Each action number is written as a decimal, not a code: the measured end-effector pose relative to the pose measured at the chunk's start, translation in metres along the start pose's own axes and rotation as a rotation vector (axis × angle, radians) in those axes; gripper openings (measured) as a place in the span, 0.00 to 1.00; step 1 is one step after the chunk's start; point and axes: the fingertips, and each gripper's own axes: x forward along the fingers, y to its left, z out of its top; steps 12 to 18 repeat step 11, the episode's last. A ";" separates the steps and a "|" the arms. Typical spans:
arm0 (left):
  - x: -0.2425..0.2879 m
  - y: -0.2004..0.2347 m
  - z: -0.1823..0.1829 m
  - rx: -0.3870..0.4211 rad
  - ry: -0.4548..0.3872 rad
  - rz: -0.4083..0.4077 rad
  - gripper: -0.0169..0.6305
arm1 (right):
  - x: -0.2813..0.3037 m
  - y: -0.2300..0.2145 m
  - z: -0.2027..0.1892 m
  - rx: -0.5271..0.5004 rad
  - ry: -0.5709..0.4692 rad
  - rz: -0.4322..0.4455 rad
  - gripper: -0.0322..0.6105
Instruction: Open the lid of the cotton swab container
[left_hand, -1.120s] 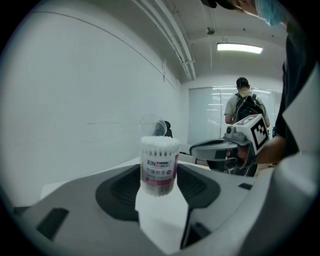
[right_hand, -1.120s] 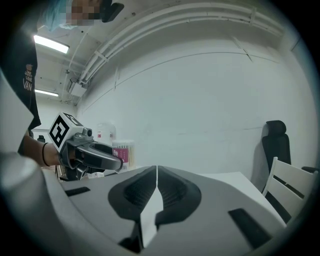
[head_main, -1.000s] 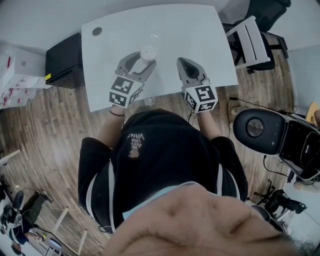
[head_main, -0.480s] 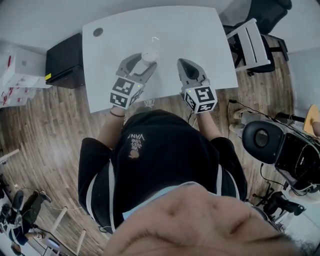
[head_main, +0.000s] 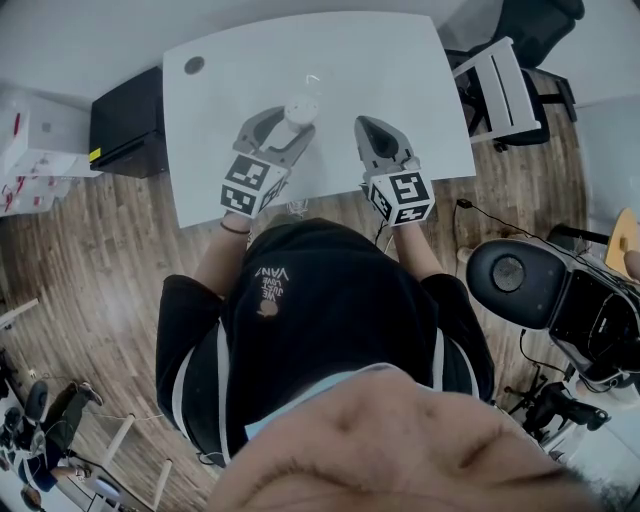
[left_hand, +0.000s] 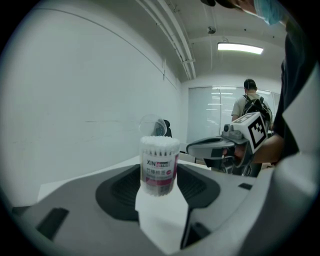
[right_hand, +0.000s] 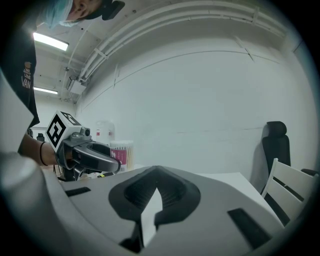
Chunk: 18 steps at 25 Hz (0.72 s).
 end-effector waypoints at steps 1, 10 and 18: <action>-0.001 0.000 0.000 0.001 0.000 -0.001 0.39 | 0.000 0.001 0.000 -0.001 0.000 0.000 0.07; 0.004 -0.001 0.000 0.003 0.002 -0.011 0.39 | 0.003 -0.002 0.001 -0.002 0.002 0.006 0.07; 0.006 -0.001 0.001 0.004 0.003 -0.012 0.39 | 0.004 -0.003 0.001 -0.002 0.003 0.006 0.07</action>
